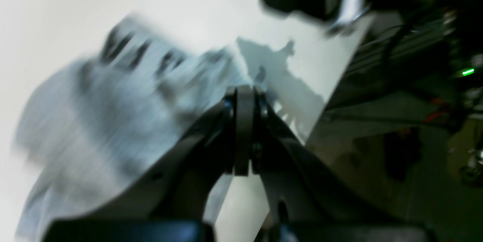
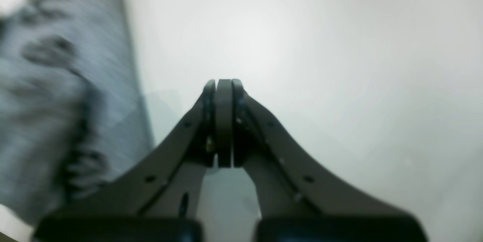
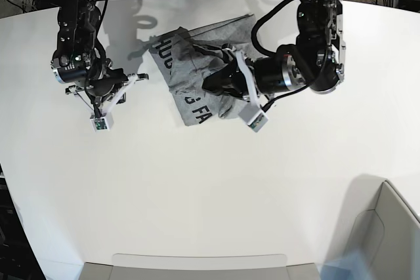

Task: Fold the T-shirt properly
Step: 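Release the right gripper and lift it away from the folded shirt, then grasp the folded shirt with both grippers and flip it over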

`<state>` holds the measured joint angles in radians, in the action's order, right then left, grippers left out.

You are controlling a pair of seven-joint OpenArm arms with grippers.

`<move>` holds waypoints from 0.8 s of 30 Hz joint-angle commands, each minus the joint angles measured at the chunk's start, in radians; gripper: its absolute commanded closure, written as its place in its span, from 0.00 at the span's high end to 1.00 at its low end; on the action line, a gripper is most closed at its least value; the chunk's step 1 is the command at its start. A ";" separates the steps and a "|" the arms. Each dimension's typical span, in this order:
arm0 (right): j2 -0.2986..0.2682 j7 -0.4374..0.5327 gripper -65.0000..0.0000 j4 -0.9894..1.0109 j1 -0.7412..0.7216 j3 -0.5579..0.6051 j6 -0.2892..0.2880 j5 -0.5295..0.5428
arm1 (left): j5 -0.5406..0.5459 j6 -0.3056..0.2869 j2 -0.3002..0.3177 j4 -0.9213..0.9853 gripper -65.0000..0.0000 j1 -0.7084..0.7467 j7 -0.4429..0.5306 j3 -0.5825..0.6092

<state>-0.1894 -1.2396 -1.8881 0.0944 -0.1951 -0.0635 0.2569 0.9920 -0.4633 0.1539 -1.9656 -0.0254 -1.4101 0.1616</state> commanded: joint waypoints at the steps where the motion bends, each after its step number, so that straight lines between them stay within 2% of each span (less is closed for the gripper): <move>1: -0.006 0.019 0.00 -0.014 -0.003 -0.024 -0.025 0.005 | -0.011 0.005 0.000 -0.011 0.00 -0.023 0.014 0.022; 4: -0.005 0.019 0.00 -0.015 0.024 -0.070 -0.080 0.005 | -0.141 0.007 -0.001 -0.008 0.00 -0.023 0.014 0.086; 7: -0.005 0.019 0.00 -0.015 0.037 -0.105 -0.124 0.005 | -0.325 0.007 -0.001 0.025 0.00 -0.018 0.014 0.135; 12: -0.006 0.019 0.00 -0.018 0.037 -0.137 -0.209 0.005 | -0.559 0.005 0.025 0.068 0.00 0.063 0.015 0.115; 14: -0.006 0.019 0.00 -0.020 0.035 -0.132 -0.221 0.005 | -0.600 0.005 0.046 0.068 0.00 0.098 0.018 0.069; 19: -0.002 0.019 0.00 -0.020 0.034 -0.126 -0.229 0.005 | -0.605 -0.004 0.060 0.055 0.00 0.161 0.018 -0.125; 24: 0.000 0.019 0.00 -0.020 0.031 -0.126 -0.230 0.008 | -0.605 -0.004 0.057 0.022 0.00 0.169 0.018 -0.182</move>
<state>-0.1818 -1.2343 -1.8896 0.1387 -0.3195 -0.2848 0.2604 0.3733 -0.4664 0.2100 -1.9205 0.1501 -1.4067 -0.0181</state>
